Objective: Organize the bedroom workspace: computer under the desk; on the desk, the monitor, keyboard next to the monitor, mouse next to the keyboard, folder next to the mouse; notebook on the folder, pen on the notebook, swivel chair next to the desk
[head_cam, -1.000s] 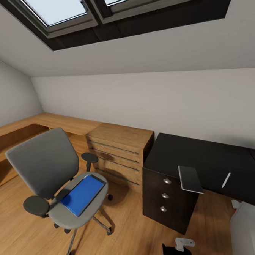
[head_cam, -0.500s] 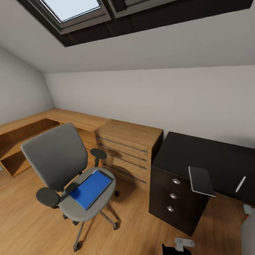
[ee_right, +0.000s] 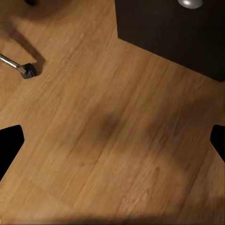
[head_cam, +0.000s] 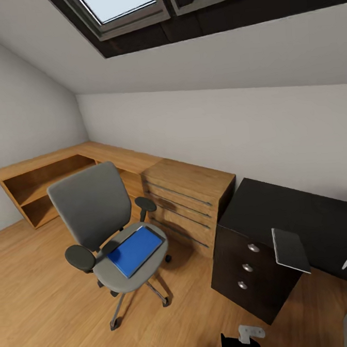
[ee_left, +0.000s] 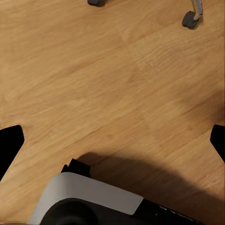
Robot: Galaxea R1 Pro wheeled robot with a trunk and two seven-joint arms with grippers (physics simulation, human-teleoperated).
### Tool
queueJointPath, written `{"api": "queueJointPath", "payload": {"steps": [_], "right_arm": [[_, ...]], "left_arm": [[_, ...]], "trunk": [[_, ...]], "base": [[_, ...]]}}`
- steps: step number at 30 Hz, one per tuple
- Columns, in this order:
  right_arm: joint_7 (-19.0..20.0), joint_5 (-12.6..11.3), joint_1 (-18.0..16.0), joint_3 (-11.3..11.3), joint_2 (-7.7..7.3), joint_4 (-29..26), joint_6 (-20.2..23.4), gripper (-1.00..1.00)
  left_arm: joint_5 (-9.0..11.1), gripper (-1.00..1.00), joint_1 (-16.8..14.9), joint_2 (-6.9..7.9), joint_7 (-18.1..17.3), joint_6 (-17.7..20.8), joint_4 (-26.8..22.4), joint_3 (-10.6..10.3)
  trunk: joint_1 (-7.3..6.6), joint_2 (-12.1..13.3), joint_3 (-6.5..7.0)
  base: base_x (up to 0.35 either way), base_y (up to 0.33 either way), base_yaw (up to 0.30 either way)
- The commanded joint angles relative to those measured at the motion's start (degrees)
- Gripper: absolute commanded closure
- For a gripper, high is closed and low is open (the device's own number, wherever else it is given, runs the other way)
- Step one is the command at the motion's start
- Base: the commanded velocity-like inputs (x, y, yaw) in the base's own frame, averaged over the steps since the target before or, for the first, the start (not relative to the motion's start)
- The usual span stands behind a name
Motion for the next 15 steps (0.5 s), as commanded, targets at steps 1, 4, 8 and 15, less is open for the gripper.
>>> {"api": "queueJointPath", "payload": {"steps": [1,4,8,15], "right_arm": [[-0.3,0.6,0.0,-0.4,0.0,0.1,-0.2,-1.0],[-0.3,0.6,0.0,-0.4,0.0,0.1,-0.2,-1.0],[-0.3,0.6,0.0,-0.4,0.0,0.1,-0.2,-1.0],[-0.3,0.6,0.0,-0.4,-0.05,0.1,-0.3,-1.0]], "left_arm": [[0.6,-1.0,-0.1,0.05,-0.2,-0.2,0.2,-0.5],[0.6,-1.0,0.0,0.05,-0.2,-0.2,0.7,-0.5],[0.6,-1.0,0.0,0.05,-0.2,-0.2,0.8,-0.5],[0.6,-1.0,0.0,0.05,-0.2,-0.2,0.9,-0.5]], "trunk": [[0.0,0.0,-0.13],[0.0,0.0,-0.34],[0.0,0.0,-0.63],[0.0,0.0,-1.12]], "base": [[0.0,0.0,0.175],[0.0,0.0,0.176],[0.0,0.0,0.176],[0.0,0.0,0.177]]}}
